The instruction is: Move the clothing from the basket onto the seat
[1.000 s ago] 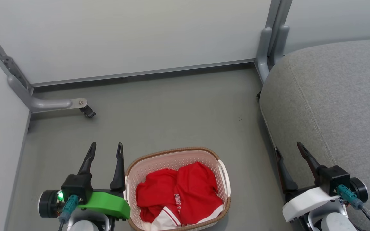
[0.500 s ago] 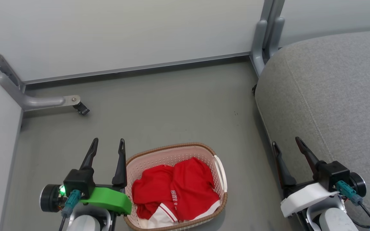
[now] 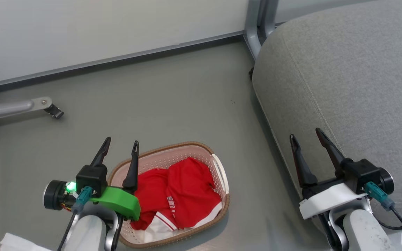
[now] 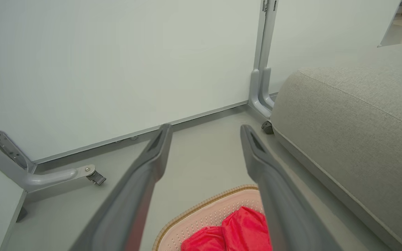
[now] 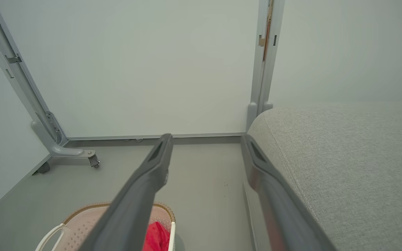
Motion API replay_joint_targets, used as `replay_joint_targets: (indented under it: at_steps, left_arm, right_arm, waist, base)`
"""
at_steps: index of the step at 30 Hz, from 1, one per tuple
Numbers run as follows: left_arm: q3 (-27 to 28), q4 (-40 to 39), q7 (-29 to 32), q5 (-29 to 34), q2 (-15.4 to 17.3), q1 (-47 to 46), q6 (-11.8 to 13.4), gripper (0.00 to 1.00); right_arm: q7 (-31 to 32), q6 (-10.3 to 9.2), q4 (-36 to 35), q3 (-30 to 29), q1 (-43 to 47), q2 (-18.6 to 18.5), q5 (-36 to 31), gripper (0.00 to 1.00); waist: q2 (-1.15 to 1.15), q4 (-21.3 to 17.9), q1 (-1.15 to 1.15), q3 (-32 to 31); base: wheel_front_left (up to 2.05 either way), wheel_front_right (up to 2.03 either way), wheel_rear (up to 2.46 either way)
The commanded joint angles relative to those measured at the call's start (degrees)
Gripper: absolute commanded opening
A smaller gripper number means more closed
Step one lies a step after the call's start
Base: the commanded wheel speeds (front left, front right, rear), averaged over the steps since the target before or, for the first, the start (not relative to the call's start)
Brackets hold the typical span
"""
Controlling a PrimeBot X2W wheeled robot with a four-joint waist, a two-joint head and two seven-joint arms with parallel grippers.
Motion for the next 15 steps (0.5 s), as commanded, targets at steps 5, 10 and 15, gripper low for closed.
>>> replay_joint_targets:
  at_steps: [5,10,15]
  left_arm:
    - [-1.6,4.3,0.0,1.6,1.9,-4.6,-1.2,1.0]
    - [-3.9,8.9,0.0,2.8,3.8,-8.8,-1.8,1.0]
    - [-7.2,13.7,0.0,4.3,5.7,-13.2,-2.2,1.0]
  right_arm:
    - [-0.1,-0.02,-1.6,0.1,-2.4,-0.2,0.6,1.0]
    - [-0.1,-0.02,-2.9,0.4,-4.2,-0.2,1.2,1.0]
    - [-0.1,-0.02,-4.3,0.6,-5.9,-0.2,1.8,1.0]
  waist:
    - [0.0,-5.9,0.0,7.0]
    - [0.0,-8.4,0.0,11.2]
    - [0.0,-9.9,0.0,15.2]
  base:
    - [0.0,0.0,0.0]
    - [0.0,0.0,0.0]
    - [0.0,0.0,0.0]
